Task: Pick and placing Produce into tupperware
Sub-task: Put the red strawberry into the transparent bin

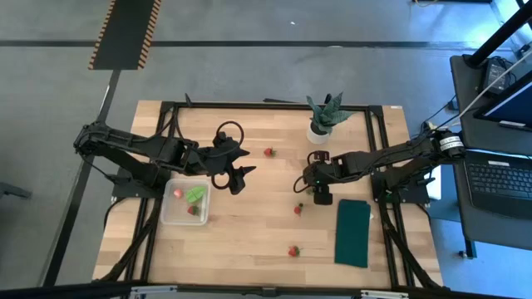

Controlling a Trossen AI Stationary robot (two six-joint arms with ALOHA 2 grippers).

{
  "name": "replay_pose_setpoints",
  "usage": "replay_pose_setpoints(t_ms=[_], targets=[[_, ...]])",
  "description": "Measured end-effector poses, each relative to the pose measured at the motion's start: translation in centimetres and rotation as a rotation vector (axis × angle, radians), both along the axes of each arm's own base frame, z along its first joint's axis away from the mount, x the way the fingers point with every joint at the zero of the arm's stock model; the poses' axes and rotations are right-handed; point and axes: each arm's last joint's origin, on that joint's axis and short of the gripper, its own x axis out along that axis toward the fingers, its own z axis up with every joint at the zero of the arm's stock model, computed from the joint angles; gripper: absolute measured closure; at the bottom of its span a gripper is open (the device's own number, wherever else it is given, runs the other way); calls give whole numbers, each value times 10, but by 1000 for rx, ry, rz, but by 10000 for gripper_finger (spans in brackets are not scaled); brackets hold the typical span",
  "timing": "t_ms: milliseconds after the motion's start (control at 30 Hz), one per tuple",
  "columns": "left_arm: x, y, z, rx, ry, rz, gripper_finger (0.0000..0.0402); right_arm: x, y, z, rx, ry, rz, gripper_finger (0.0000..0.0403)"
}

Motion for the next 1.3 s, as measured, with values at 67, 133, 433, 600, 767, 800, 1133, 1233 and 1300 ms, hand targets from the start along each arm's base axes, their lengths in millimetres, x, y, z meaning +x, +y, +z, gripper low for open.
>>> replay_pose_setpoints(t_ms=[67,133,433,600,767,800,1133,1233,1300], targets=[[0,0,0,0,0,0,168,0,2,1,-6,1,24,195],[0,0,0,0,0,0,168,1,3,1,-2,-7,31,185],[0,0,0,0,0,0,168,1,5,1,35,-3,65,105],[0,0,0,0,1,0,168,1,5,1,58,-14,13,95],[0,0,0,0,0,0,168,1,5,1,72,-19,-20,95],[0,0,0,0,0,0,168,1,5,0,77,-24,-32,95],[0,-1,0,-17,4,-24,168,-5,5,-14,100,-1,-40,95],[0,-1,0,-17,4,-24,168,-3,6,-14,107,-16,-32,95],[0,-1,0,-17,4,-24,168,-1,6,-17,104,-10,-18,95]])
